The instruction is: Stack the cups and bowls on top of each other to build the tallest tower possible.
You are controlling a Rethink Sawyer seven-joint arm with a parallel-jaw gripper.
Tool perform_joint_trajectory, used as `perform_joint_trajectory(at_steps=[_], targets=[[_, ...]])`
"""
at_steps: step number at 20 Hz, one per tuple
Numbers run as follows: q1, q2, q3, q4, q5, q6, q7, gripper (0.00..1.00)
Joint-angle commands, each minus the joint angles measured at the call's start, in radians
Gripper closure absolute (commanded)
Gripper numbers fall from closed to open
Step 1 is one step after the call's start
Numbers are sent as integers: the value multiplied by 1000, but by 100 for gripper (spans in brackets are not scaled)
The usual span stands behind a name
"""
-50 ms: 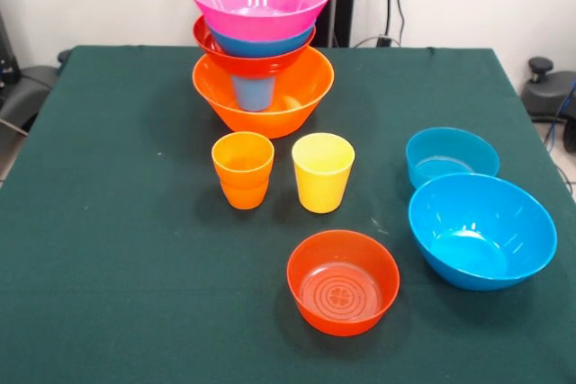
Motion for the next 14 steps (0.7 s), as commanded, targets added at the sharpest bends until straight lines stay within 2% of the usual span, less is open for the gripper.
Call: perform_joint_trajectory(at_steps=[1, 2, 3, 6, 7, 10, 14], targets=[[-100, 112, 149, -136, -23, 118, -351, 0], [-106, 128, 155, -143, -40, 102, -323, 0], [-108, 184, 147, -179, -82, 80, -303, 0], [-107, 233, 142, -210, -135, 49, -260, 0], [-86, 274, 115, -239, -179, 30, -221, 0], [-106, 301, 133, -232, -177, -43, -207, 0], [-66, 375, 92, -306, -272, -28, -150, 0]])
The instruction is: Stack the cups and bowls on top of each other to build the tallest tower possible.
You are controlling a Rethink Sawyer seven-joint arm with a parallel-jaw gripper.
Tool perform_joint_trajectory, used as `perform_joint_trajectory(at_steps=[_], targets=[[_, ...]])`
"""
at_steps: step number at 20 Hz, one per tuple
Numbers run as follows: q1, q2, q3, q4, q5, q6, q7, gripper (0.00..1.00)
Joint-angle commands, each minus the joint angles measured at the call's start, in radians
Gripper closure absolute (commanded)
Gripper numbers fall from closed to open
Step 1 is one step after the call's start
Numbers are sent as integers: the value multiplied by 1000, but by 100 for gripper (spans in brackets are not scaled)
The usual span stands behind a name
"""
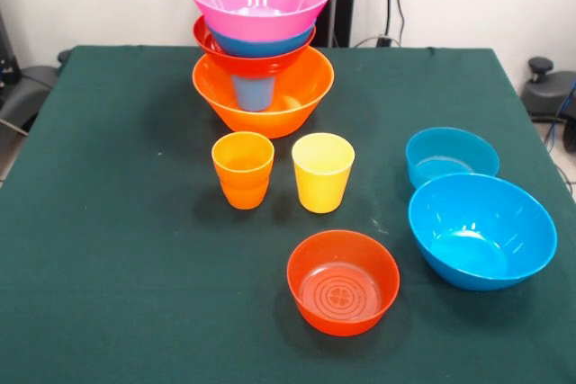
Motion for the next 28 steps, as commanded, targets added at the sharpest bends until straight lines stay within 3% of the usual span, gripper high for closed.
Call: perform_joint_trajectory(at_steps=[1, 8, 14, 28], targets=[[65, 221, 17, -107, -202, -58, -116, 0], [92, 299, 4, -141, -264, -119, -44, 0], [88, 329, 2, -173, -282, -88, -53, 0], [132, 307, -26, -145, -241, -86, 61, 0]])
